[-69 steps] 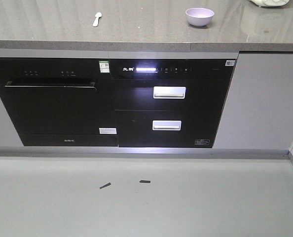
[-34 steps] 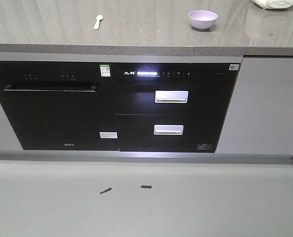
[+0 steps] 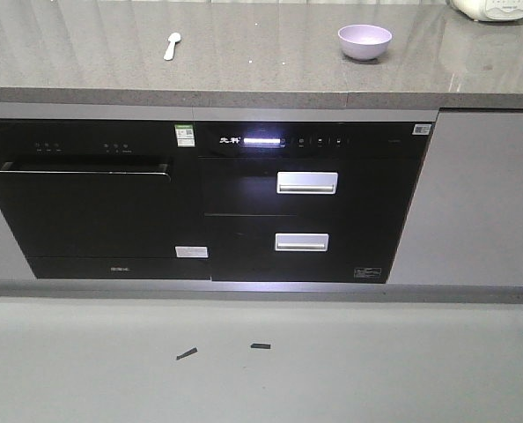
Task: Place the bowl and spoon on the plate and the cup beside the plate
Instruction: 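Continue driving forward until the countertop edge is close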
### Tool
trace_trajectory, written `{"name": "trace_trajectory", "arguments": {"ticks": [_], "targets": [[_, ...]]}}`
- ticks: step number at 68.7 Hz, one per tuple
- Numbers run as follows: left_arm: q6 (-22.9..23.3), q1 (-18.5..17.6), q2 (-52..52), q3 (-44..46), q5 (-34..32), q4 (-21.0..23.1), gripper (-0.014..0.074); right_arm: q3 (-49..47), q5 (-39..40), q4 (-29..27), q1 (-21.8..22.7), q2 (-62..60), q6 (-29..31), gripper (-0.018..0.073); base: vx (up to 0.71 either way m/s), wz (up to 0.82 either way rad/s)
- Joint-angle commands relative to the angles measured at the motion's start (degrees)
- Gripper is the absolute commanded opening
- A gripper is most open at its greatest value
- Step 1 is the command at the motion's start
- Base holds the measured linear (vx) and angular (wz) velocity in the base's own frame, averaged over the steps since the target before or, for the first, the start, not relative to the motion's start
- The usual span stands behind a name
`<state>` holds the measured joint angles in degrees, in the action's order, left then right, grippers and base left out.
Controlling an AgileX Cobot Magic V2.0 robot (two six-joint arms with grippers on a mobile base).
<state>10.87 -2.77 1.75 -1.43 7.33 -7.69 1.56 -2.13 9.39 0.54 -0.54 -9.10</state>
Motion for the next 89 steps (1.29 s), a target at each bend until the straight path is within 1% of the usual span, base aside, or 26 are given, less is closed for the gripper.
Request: {"name": "trace_trajectory", "arguments": {"ticks": [1,89], "targets": [[0.5,0.2,0.5,-1.7,-3.9,0.5,-0.0006,0.9,4.0,0.4,0.4,-0.6,0.7,-0.0005,0.10,-0.02],[0.5,0.2,0.5,-1.7,-3.9,0.5,-0.0006,0.9,4.0,0.4,0.4,-0.6,0.7,-0.0005,0.09,-0.02]]}}
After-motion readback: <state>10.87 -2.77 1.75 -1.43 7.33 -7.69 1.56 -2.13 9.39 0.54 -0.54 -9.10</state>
